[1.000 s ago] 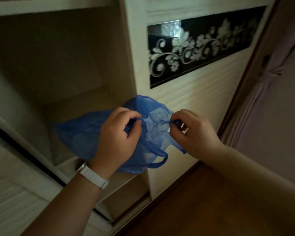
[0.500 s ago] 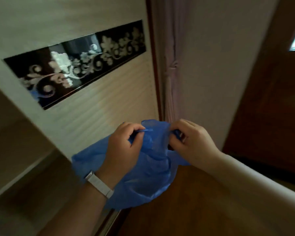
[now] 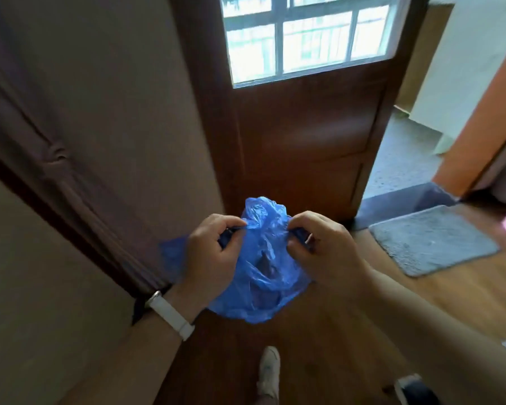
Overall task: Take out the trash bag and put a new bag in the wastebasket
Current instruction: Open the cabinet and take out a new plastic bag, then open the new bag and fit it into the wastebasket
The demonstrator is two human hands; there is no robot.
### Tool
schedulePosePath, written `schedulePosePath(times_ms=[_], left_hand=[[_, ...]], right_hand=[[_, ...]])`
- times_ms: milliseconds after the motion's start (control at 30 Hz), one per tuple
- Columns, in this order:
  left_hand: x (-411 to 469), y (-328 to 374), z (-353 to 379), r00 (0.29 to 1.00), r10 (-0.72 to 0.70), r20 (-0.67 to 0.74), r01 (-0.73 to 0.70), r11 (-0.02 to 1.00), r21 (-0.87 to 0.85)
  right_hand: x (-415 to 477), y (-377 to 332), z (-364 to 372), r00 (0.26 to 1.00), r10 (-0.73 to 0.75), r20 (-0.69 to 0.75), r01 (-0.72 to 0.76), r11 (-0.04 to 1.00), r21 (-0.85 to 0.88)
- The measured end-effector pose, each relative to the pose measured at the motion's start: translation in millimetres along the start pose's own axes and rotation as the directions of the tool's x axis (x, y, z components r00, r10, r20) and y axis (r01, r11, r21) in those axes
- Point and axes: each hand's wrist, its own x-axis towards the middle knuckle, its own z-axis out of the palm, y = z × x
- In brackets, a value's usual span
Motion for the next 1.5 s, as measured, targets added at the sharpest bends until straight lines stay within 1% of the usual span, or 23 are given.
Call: schedulePosePath(times_ms=[67, 167, 300, 433, 533, 700, 833, 933, 1100, 1267, 1500], left_hand=[[26, -4, 30, 0.999, 0.026, 0.039, -0.025, 0.999, -0.035], [81, -18, 90, 0.987, 0.057, 0.148, -0.039, 0.992, -0.119], [149, -23, 161, 0.949, 0.136, 0.285, -0.066, 0.968, -0.241], [203, -20, 232, 0.890, 0.244, 0.385, -0.104, 0.931, -0.351], [224, -4, 279, 0.849, 0.304, 0.432, -0.113, 0.903, -0.414], [249, 25, 348, 0.774, 0.443, 0.452, -0.192, 0.845, -0.499], [263, 50, 402, 0.729, 0.474, 0.493, -0.180, 0.828, -0.531], [273, 69, 446, 0.682, 0.530, 0.504, -0.233, 0.811, -0.537], [295, 108, 526, 0.633, 0.579, 0.514, -0.294, 0.794, -0.533], [310, 159, 613, 0.603, 0.535, 0.592, -0.246, 0.831, -0.500], [332, 227, 721, 0.580, 0.532, 0.616, -0.250, 0.837, -0.487]], right_hand=[[7, 20, -14, 0.999, 0.042, -0.031, -0.044, 0.996, -0.073], [30, 60, -38, 0.982, 0.138, -0.131, -0.162, 0.969, -0.189], [60, 106, -76, 0.917, 0.285, -0.280, -0.359, 0.896, -0.261], [76, 137, -107, 0.862, 0.329, -0.386, -0.470, 0.805, -0.363], [71, 151, -130, 0.802, 0.351, -0.484, -0.553, 0.743, -0.377], [61, 179, -171, 0.693, 0.363, -0.623, -0.669, 0.647, -0.366], [58, 213, -201, 0.647, 0.353, -0.676, -0.707, 0.611, -0.357], [57, 247, -224, 0.617, 0.354, -0.703, -0.729, 0.594, -0.340], [59, 316, -282, 0.594, 0.350, -0.724, -0.732, 0.609, -0.305], [54, 377, -366, 0.536, 0.365, -0.761, -0.762, 0.597, -0.251], [45, 437, -471, 0.483, 0.340, -0.807, -0.784, 0.578, -0.226]])
